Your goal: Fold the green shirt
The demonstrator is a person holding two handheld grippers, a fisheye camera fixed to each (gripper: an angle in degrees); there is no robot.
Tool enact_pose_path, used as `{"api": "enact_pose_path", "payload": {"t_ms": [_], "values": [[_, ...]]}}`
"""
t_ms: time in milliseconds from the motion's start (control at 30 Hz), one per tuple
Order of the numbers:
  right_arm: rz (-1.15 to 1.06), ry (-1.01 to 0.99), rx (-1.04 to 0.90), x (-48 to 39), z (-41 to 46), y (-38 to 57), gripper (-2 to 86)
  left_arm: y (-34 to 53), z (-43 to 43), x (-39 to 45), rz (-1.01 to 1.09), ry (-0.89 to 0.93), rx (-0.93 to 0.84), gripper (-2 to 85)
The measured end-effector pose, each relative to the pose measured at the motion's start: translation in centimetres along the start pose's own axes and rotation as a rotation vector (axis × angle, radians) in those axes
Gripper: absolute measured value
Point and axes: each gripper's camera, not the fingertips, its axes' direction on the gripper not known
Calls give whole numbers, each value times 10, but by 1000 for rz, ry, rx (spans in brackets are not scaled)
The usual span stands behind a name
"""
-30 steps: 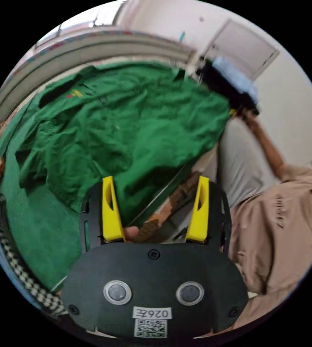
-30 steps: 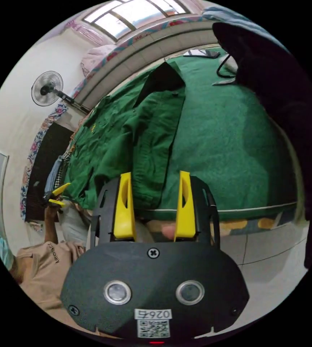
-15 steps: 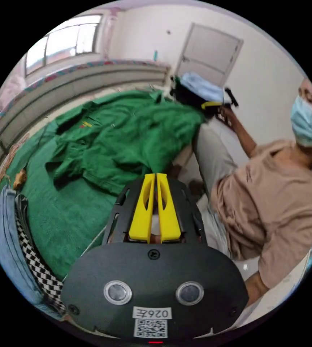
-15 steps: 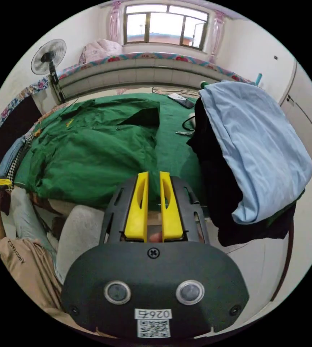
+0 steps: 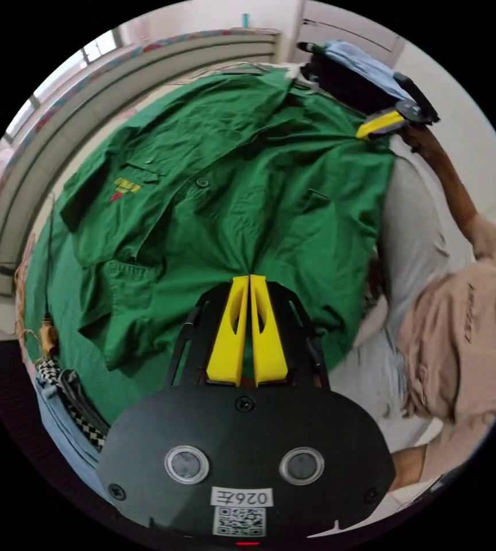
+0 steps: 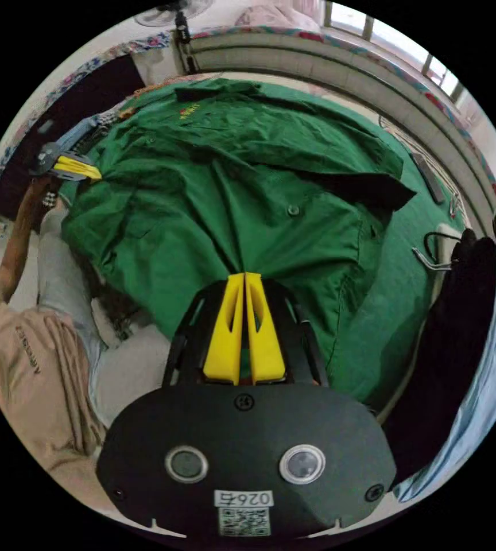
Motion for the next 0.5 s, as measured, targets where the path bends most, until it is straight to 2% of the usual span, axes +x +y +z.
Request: {"api": "enact_pose_path", "payload": {"t_ms": [100, 167, 267, 300, 400, 467, 500], "values": [[0, -61, -2, 5, -21, 39, -10, 32, -15, 8, 69, 32, 64, -6], [-31, -119, -145, 12, -12, 54, -10, 61, -43, -2, 71, 105, 232, -6], [-52, -160, -102, 25, -36, 69, -8, 85, -64, -23, 140, 270, 307, -6], [-41, -136, 37, 30, -59, 71, -6, 90, -69, -29, 151, 300, 323, -6], [40, -106, 346, 54, -103, 58, 7, 125, -110, -81, 21, 269, 638, -2], [90, -13, 394, 71, -104, 33, 40, 159, -131, -139, -214, 243, 1001, 20], [135, 58, 372, 87, -95, 11, 53, 161, -131, -153, -260, 246, 1043, 29]]}}
